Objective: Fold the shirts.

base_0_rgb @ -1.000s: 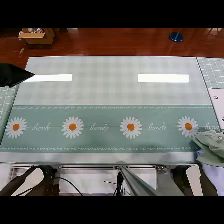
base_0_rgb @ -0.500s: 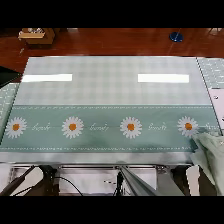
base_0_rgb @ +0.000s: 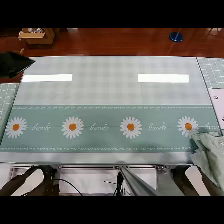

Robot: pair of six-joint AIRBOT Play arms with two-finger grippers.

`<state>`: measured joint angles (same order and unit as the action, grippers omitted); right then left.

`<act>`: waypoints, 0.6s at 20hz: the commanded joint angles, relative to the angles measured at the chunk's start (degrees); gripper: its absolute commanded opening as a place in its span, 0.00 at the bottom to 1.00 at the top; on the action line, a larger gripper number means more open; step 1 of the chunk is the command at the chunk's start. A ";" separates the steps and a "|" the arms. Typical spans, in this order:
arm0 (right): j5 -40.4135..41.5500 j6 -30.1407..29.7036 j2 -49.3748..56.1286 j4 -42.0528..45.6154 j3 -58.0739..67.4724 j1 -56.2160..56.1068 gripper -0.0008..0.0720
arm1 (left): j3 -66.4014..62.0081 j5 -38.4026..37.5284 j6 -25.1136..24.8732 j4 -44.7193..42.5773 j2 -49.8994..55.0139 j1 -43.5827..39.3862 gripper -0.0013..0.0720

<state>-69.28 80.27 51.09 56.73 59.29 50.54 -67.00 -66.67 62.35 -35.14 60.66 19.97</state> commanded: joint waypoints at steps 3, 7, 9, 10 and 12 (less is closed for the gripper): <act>-2.97 -1.22 15.37 1.68 7.87 -26.60 0.68 | -3.45 10.45 8.02 -18.60 8.94 -25.75 0.69; -5.81 2.16 19.93 24.24 8.15 -43.17 0.68 | -7.91 -6.27 23.50 -49.96 17.05 -36.89 0.69; -5.95 3.15 20.65 29.62 8.15 -47.10 0.68 | -8.00 -9.60 23.91 -52.96 18.45 -37.75 0.69; -5.86 3.15 20.65 30.49 8.15 -48.04 0.69 | -8.00 -10.08 23.93 -52.96 18.71 -37.70 0.69; -5.77 3.13 20.63 30.77 8.15 -48.63 0.69 | -8.00 -9.90 23.91 -52.96 18.71 -37.73 0.69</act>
<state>-74.56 82.56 70.81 81.34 67.22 5.78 -74.48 -73.30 83.66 -81.60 77.93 -15.94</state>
